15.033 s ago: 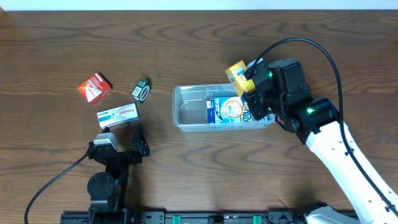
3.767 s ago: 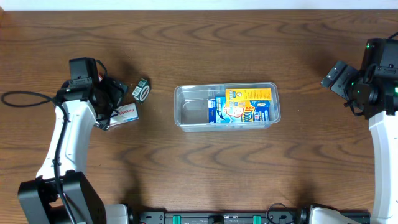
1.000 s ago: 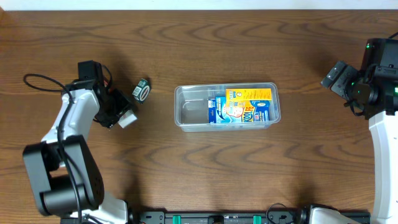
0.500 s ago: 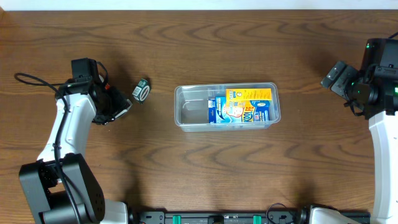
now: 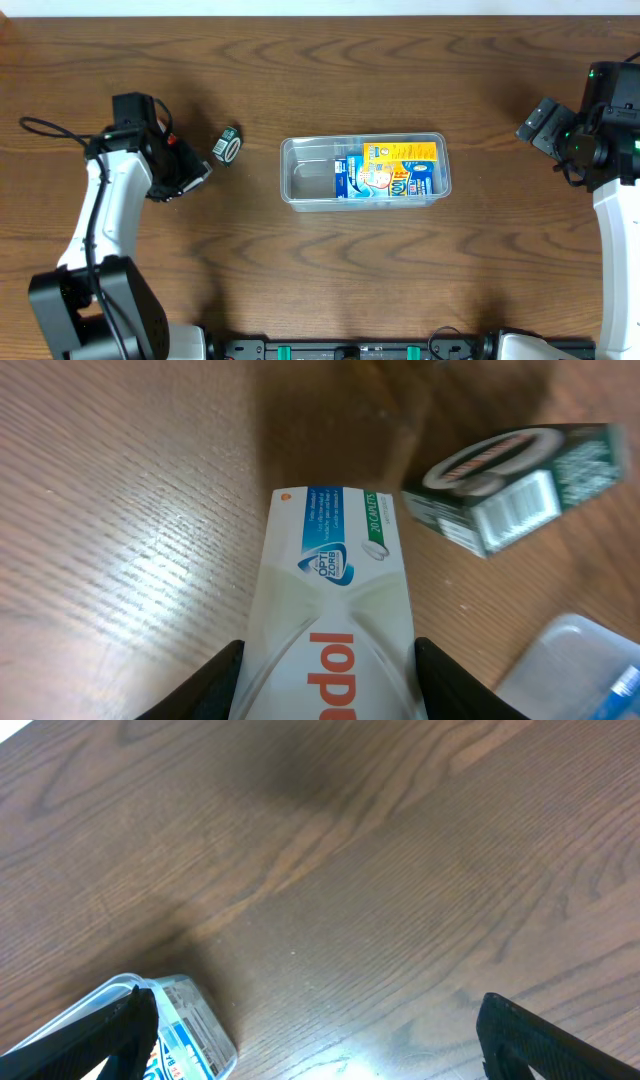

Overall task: Pack container
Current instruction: 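Grasp the white Panadol box with the left gripper and lift, then carry the Panadol box right over the container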

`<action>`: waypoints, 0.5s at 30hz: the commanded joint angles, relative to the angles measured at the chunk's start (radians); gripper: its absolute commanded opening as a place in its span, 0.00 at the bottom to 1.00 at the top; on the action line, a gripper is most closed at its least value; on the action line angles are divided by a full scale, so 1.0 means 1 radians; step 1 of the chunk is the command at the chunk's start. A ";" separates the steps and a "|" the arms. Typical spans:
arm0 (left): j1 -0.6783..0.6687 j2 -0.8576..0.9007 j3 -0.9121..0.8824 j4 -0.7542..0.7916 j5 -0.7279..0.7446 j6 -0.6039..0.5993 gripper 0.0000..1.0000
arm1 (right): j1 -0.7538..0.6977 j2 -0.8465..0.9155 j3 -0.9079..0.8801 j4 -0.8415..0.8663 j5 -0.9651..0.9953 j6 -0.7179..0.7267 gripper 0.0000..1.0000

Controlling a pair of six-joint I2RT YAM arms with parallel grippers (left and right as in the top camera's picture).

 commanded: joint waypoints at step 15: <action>-0.275 -0.311 0.163 -0.094 0.045 0.263 0.50 | -0.005 0.002 0.004 -0.001 0.007 0.014 0.99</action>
